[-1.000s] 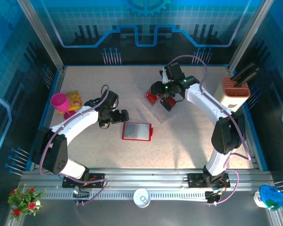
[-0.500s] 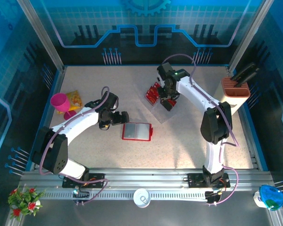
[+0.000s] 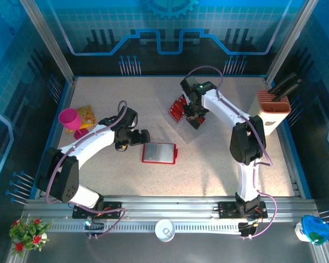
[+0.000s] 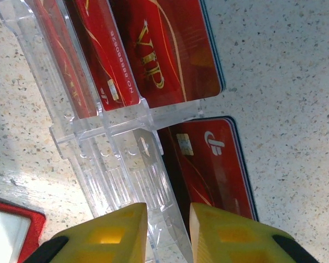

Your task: Put the credit cards into the card holder

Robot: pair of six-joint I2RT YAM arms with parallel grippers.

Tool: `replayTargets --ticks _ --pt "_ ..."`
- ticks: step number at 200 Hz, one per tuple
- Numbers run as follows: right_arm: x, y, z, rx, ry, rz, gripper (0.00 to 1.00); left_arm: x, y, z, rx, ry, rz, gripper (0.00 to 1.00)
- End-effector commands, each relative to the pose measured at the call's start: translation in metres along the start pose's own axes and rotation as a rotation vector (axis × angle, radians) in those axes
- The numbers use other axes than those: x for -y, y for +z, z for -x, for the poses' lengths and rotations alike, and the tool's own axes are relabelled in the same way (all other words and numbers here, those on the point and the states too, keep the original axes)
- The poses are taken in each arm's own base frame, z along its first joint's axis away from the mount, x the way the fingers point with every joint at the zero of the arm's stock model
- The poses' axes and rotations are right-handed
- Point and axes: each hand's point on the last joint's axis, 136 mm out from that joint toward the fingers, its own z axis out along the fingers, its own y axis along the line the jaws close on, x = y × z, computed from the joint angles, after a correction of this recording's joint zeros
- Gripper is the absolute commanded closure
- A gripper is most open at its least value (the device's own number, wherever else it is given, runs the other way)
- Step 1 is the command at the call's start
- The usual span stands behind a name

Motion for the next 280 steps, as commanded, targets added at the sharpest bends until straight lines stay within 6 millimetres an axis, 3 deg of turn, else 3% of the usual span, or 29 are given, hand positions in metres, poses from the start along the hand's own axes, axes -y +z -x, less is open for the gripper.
replayTargets --ticks 1,53,122,217,280 --pt "-0.004 0.009 -0.005 -0.039 -0.030 -0.009 0.73 -0.002 0.003 -0.003 -0.021 -0.006 0.007 0.01" --pt "-0.005 0.015 -0.009 -0.053 -0.039 -0.010 0.78 -0.002 0.003 -0.003 -0.022 -0.007 0.006 0.01" --pt "-0.008 0.004 -0.007 -0.025 -0.053 0.008 0.82 -0.001 0.004 -0.004 -0.026 -0.007 0.002 0.01" --pt "-0.031 -0.040 0.006 0.077 -0.139 0.176 1.00 0.002 0.000 -0.002 -0.026 0.011 -0.007 0.01" --pt "-0.059 -0.106 0.006 0.221 -0.075 0.333 1.00 0.004 -0.001 -0.007 -0.058 0.048 -0.021 0.01"
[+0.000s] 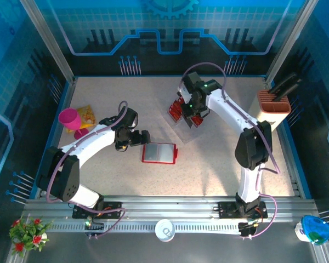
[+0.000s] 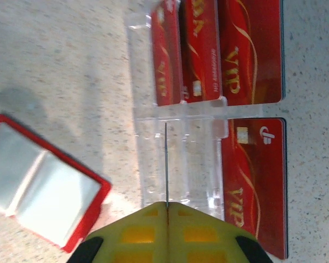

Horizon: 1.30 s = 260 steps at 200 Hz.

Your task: Put the credit cards into the card holder

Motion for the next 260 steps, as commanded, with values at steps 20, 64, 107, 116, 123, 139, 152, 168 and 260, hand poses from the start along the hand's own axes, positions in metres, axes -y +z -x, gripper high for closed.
replayTargets --ticks 20,64,107,116,123,139,152,168,260 --pt "-0.050 -0.049 0.009 0.196 0.116 0.218 1.00 0.005 -0.002 -0.005 -0.043 0.071 -0.007 0.01" --pt "-0.087 -0.031 0.000 0.413 0.424 0.528 1.00 0.008 0.008 -0.012 -0.067 0.171 0.059 0.01" --pt "-0.104 0.014 -0.032 0.450 0.537 0.523 1.00 0.002 0.023 -0.018 -0.095 0.216 0.134 0.01" --pt "-0.107 0.022 -0.037 0.449 0.552 0.513 1.00 0.001 0.025 -0.018 -0.097 0.226 0.142 0.01" --pt "-0.108 0.029 -0.041 0.450 0.563 0.507 1.00 -0.001 0.027 -0.018 -0.099 0.229 0.152 0.01" --pt "-0.112 0.039 -0.047 0.462 0.590 0.505 1.00 -0.003 0.030 -0.018 -0.106 0.235 0.164 0.01" --pt "-0.115 0.047 -0.051 0.467 0.605 0.503 1.00 -0.004 0.033 -0.019 -0.112 0.238 0.168 0.01" --pt "-0.117 0.058 -0.056 0.463 0.616 0.495 1.00 -0.004 0.036 -0.021 -0.120 0.238 0.168 0.01" --pt "-0.118 0.080 -0.066 0.479 0.644 0.458 1.00 -0.019 0.046 -0.038 -0.156 0.243 0.226 0.01"
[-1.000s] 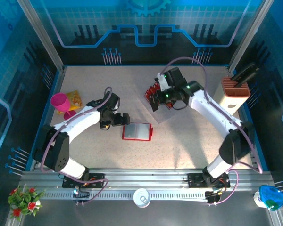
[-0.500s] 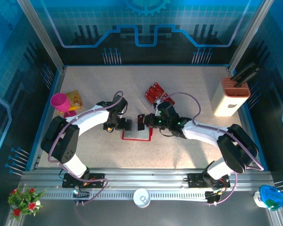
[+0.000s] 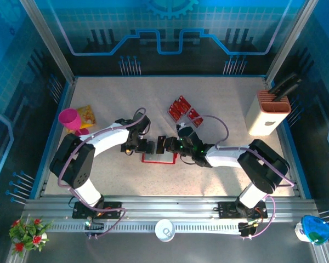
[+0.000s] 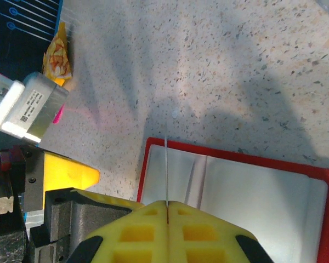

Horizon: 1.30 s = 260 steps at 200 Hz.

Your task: Put the credit cards into the card holder

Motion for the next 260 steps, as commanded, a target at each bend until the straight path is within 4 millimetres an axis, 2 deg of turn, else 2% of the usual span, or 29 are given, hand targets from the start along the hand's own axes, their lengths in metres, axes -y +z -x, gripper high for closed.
replayTargets --ticks 1,67,147,224,260 --pt "0.000 0.002 0.004 0.052 0.010 0.004 1.00 -0.011 0.009 -0.011 -0.036 0.017 0.056 0.01" --pt "0.008 0.005 -0.001 0.050 0.025 -0.003 1.00 -0.023 0.016 -0.021 -0.073 0.000 0.117 0.01" --pt "0.015 0.009 -0.007 0.048 0.040 -0.001 1.00 -0.026 0.017 -0.027 -0.082 -0.012 0.127 0.01" --pt "0.011 0.016 -0.011 0.040 0.043 0.020 1.00 -0.029 0.020 -0.032 -0.090 -0.018 0.135 0.01" --pt "0.018 0.015 -0.016 0.038 0.046 0.006 1.00 -0.030 0.021 -0.033 -0.092 -0.022 0.135 0.01"
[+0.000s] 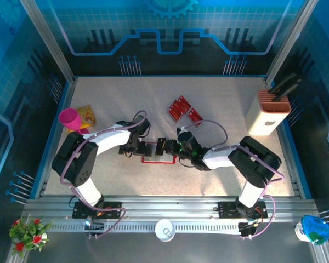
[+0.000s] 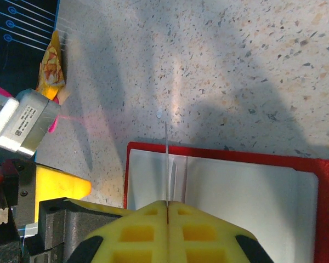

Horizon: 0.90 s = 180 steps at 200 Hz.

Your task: Put the credit cards into the card holder

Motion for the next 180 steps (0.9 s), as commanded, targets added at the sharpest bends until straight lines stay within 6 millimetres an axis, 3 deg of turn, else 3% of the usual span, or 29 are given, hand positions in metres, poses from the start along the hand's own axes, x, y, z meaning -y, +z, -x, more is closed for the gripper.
replayTargets --ticks 1,76,180 --pt "0.005 0.001 -0.005 0.013 0.001 -0.007 1.00 -0.015 0.009 -0.023 -0.065 -0.014 0.066 0.01" --pt "0.023 -0.006 -0.012 0.014 0.005 -0.046 1.00 -0.015 0.009 -0.024 -0.065 -0.016 0.063 0.01" --pt "0.015 0.008 -0.030 -0.069 -0.010 -0.026 1.00 -0.015 0.009 -0.024 -0.066 -0.016 0.061 0.01"
